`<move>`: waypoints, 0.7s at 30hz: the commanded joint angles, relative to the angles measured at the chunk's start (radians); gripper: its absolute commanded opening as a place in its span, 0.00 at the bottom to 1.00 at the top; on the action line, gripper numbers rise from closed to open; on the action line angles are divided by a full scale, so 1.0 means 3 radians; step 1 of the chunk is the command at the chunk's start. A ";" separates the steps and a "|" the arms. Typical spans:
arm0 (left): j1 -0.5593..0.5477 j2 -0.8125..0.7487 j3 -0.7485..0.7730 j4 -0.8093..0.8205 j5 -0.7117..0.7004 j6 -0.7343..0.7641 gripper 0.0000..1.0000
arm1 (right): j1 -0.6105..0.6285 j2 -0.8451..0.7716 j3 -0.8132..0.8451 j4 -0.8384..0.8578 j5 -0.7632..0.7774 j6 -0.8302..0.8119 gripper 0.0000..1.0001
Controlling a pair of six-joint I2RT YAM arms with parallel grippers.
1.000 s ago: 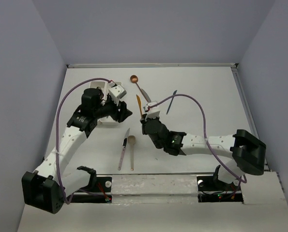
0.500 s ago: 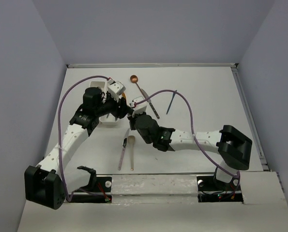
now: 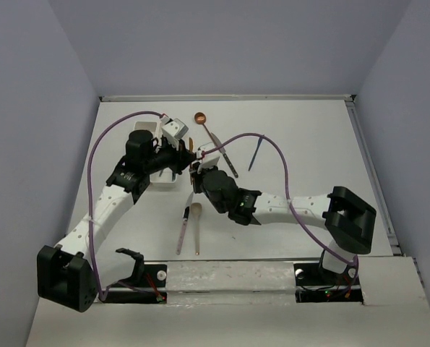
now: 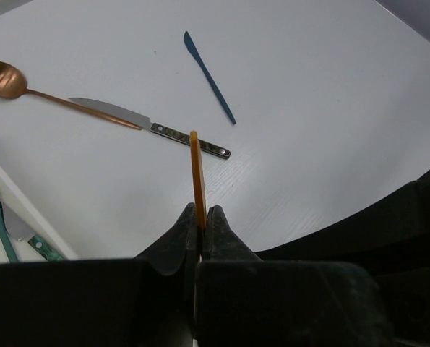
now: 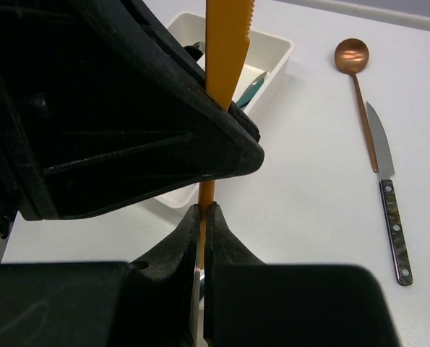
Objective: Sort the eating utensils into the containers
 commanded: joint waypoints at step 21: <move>0.0794 0.1669 0.0620 0.0361 -0.0724 0.0564 0.00 | -0.0056 -0.0900 -0.0789 -0.0713 0.0308 0.0738 0.69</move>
